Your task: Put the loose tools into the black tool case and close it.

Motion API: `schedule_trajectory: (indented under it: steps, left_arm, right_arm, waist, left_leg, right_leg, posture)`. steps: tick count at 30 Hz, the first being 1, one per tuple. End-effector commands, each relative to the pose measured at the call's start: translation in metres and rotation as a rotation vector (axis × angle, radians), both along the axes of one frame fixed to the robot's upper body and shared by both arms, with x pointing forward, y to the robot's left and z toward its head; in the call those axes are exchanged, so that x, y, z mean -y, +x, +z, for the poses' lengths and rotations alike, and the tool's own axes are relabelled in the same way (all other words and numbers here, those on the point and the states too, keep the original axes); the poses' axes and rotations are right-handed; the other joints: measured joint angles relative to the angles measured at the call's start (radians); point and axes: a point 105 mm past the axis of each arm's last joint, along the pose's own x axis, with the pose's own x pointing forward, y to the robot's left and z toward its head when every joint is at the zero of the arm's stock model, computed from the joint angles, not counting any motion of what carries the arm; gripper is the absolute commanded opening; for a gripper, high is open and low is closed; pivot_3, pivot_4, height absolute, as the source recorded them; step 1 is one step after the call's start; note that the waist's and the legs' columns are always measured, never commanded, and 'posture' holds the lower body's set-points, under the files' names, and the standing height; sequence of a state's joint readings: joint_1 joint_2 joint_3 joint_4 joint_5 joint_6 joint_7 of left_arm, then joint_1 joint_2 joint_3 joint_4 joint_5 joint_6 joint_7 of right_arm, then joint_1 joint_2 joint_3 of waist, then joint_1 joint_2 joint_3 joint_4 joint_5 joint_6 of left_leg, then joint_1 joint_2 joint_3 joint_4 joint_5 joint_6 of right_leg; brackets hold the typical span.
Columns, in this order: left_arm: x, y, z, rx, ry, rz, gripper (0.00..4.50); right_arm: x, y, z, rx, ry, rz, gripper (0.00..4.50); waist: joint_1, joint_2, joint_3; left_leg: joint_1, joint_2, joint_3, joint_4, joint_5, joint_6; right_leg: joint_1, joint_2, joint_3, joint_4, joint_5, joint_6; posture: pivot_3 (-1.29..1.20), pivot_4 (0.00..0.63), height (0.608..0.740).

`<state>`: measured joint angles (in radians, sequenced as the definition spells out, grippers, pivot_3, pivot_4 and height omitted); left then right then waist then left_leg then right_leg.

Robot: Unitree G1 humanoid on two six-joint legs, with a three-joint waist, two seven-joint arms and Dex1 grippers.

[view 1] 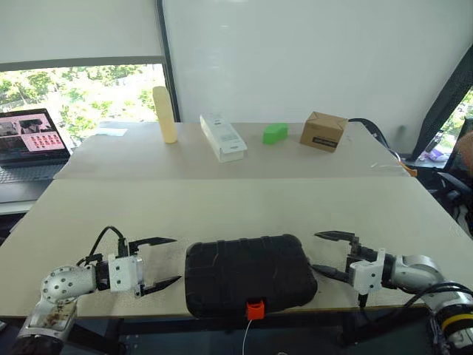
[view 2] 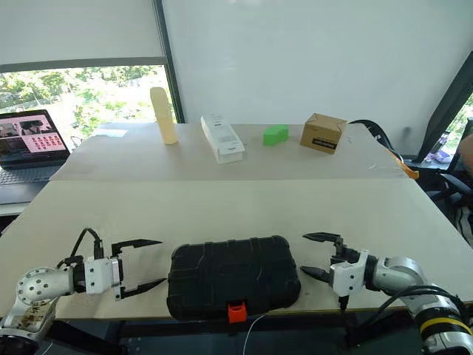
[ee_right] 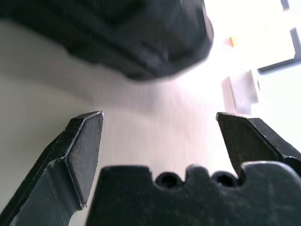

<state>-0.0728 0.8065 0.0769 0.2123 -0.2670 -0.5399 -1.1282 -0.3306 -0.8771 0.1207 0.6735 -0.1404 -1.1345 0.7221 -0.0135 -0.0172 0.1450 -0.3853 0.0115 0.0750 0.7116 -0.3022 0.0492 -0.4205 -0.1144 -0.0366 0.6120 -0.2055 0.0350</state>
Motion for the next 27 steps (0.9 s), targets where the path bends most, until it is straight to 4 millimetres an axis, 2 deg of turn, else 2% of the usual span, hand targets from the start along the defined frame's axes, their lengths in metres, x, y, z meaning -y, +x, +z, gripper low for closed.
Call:
schedule_trajectory:
  steps: [1,2,5,8,9,12,15,16,20,27]
  left_arm:
    - [-0.023,-0.001,0.007,-0.140,-0.055,0.081,4.50]
    - [-0.026,-0.003,0.006,-0.198,-0.059,0.076,4.50]
    - [-0.028,-0.003,0.008,-0.291,-0.076,0.068,3.84]
    - [-0.019,0.004,0.018,-0.302,-0.106,0.050,2.61]
    - [-0.016,0.007,0.021,-0.303,-0.115,0.043,2.39]
    - [-0.002,0.019,0.029,-0.308,-0.150,0.016,1.29]
    - [0.011,0.031,0.033,-0.302,-0.158,0.001,0.19]
    - [0.016,0.036,0.034,-0.299,-0.161,-0.003,0.03]
    - [0.033,0.050,0.031,-0.310,-0.119,-0.019,0.03]
    - [0.049,0.055,0.018,-0.374,-0.071,-0.062,0.03]
  right_arm:
    - [0.018,-0.013,0.004,-0.118,0.058,-0.065,3.69]
    - [0.020,-0.022,0.003,-0.165,0.063,-0.058,3.33]
    - [0.015,-0.049,0.002,-0.317,0.115,-0.044,2.39]
    - [-0.001,-0.076,-0.001,-0.466,0.142,-0.010,1.24]
    - [-0.006,-0.083,-0.003,-0.511,0.153,-0.001,1.03]
    - [-0.036,-0.111,-0.016,-0.635,0.147,0.067,0.03]
    - [-0.062,-0.115,-0.022,-0.652,0.163,0.082,0.00]
    - [-0.070,-0.112,-0.024,-0.650,0.171,0.073,0.00]
    - [-0.088,-0.098,-0.029,-0.667,0.176,0.016,0.00]
    - [-0.115,-0.055,-0.006,-0.564,0.281,-0.036,0.00]
  waist:
    - [0.002,0.000,0.000]
    - [0.003,0.000,0.000]
    - [0.005,0.001,0.000]
    - [0.009,0.001,0.001]
    - [0.010,0.000,0.000]
    - [0.016,0.000,0.000]
    - [0.019,0.000,0.000]
    - [0.020,0.000,0.000]
    - [0.025,-0.001,0.000]
    - [0.018,-0.002,0.001]
  left_leg:
    - [0.000,0.001,0.000,0.000,0.000,0.000]
    - [0.000,0.001,0.000,0.000,0.000,0.000]
    - [0.000,0.002,0.000,-0.001,-0.001,0.001]
    - [0.000,0.002,0.000,0.000,-0.001,0.002]
    - [0.000,0.002,0.000,0.001,-0.001,0.002]
    - [0.002,0.002,-0.001,0.001,-0.001,0.001]
    - [0.002,0.003,0.000,0.001,0.000,0.000]
    - [0.002,0.003,0.000,0.001,0.000,0.000]
    - [0.000,0.001,0.000,0.003,0.000,-0.001]
    - [-0.002,0.001,0.000,0.004,0.000,-0.001]
  right_leg:
    - [0.000,0.000,0.000,0.000,0.000,0.000]
    - [0.000,0.000,0.000,0.000,0.000,0.000]
    - [0.000,0.000,0.000,0.000,0.000,-0.001]
    - [0.001,0.000,0.000,0.000,0.000,-0.001]
    - [0.000,0.000,0.000,0.000,0.000,-0.001]
    - [0.002,0.001,0.000,0.001,0.000,-0.001]
    - [0.001,0.002,0.000,0.002,0.001,-0.002]
    - [0.001,0.002,0.000,0.002,0.001,-0.002]
    - [0.000,0.003,0.000,0.002,0.001,-0.001]
    - [-0.001,0.006,0.000,0.001,0.001,-0.002]
  posture:
    - [0.00,0.150,0.740]
    - [0.00,0.150,0.740]
    - [0.00,0.150,0.740]
    - [0.00,0.150,0.740]
    - [0.00,0.150,0.740]
    - [0.00,0.150,0.740]
    - [0.00,0.150,0.740]
    - [0.00,0.150,0.740]
    - [0.00,0.150,0.740]
    - [0.00,0.150,0.740]
